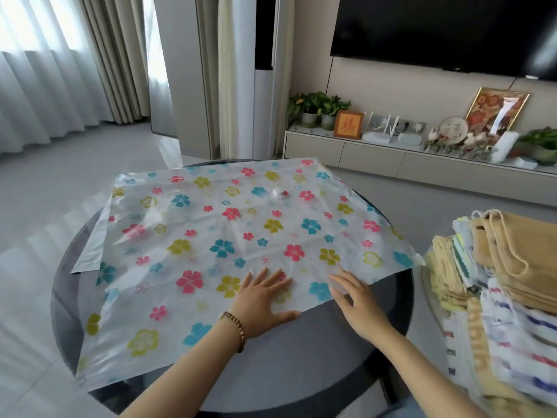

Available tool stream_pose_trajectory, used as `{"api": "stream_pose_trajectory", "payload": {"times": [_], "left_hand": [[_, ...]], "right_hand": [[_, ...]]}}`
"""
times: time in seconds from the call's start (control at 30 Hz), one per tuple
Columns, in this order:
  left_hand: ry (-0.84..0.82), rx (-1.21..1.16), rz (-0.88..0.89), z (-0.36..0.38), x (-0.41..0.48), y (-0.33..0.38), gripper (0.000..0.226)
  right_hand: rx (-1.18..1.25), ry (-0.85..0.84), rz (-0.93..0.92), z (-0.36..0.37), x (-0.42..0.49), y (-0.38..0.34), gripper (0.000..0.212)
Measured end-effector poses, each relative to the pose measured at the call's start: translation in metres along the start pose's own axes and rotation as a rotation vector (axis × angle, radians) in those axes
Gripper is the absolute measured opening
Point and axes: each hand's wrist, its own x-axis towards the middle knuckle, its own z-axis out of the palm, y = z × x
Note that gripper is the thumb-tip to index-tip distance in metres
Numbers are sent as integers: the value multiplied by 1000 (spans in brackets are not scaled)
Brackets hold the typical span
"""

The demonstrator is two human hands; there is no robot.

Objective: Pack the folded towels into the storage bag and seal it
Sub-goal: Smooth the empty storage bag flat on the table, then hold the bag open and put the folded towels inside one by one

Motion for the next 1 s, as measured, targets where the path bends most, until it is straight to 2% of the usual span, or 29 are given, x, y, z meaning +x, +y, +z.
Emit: {"api": "stream_pose_trajectory", "payload": {"times": [0.1, 0.23, 0.33, 0.4, 0.5, 0.6, 0.7, 0.83, 0.9, 1.0], "left_hand": [[33, 4, -69, -5, -8, 18, 68], [158, -11, -191, -15, -10, 33, 39], [177, -335, -210, -32, -7, 44, 34], [214, -458, -155, -46, -5, 56, 30], [218, -412, -89, -50, -1, 73, 26], [139, -247, -62, -36, 3, 83, 48], [180, -249, -66, -28, 11, 84, 26], [227, -414, -123, -39, 22, 84, 20], [253, -540, -139, -48, 25, 86, 21], [227, -714, -111, -63, 24, 97, 17]], "right_hand": [[-50, 46, 42, -2, -26, 2, 48], [289, 70, 179, -9, -47, -13, 43], [528, 26, 153, -24, -53, -31, 47], [621, 46, 145, -35, -50, -38, 46], [699, 101, 147, -48, -41, -48, 45], [729, 102, 151, -51, -33, -49, 46], [737, 110, 153, -50, -37, -46, 40], [843, 274, 183, -47, -43, -39, 16], [887, 240, 264, -45, -42, -39, 24], [982, 73, 312, -49, -34, -53, 41]]}}
